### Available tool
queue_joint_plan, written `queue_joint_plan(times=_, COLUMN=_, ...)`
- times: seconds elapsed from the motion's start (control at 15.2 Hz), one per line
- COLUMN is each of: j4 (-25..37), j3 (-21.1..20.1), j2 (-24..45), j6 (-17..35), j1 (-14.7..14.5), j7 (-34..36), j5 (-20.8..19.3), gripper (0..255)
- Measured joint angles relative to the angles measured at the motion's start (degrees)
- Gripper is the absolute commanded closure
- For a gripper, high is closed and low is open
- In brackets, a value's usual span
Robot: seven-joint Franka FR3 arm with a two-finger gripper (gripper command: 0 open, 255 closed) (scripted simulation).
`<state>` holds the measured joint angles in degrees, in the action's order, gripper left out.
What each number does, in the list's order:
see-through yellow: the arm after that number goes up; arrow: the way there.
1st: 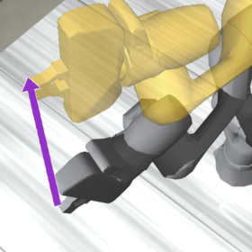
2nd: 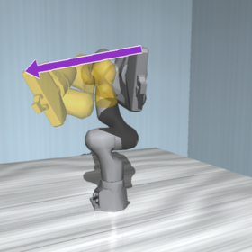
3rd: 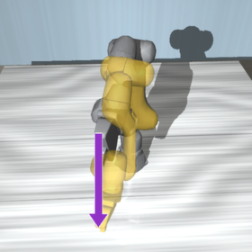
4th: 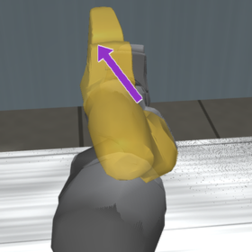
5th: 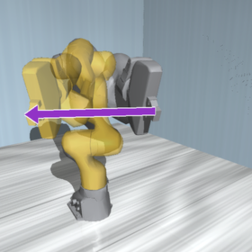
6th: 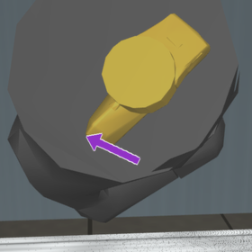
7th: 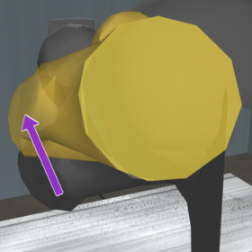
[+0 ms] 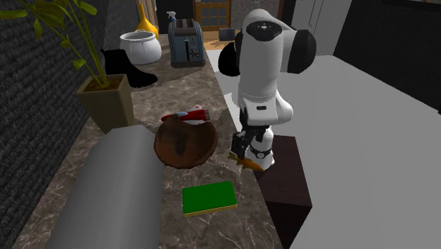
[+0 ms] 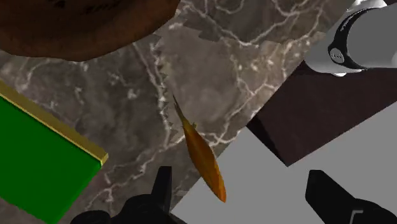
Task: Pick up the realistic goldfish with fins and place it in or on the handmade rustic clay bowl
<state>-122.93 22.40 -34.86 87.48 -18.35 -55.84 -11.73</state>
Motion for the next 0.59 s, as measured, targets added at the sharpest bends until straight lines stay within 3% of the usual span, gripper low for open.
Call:
queue_joint_plan(times=0.07, j4=1.80, j3=2.36, j2=2.23, j6=-0.73, j1=-3.12, j7=-10.50, j5=-2.10, gripper=0)
queue_joint_plan(times=0.2, j4=2.09, j3=4.51, j2=3.69, j6=-0.47, j1=-5.44, j7=-20.32, j5=-4.12, gripper=0)
queue_joint_plan(times=0.59, j4=-2.38, j3=5.88, j2=3.40, j6=3.44, j1=-5.84, j7=-23.34, j5=-5.50, gripper=0)
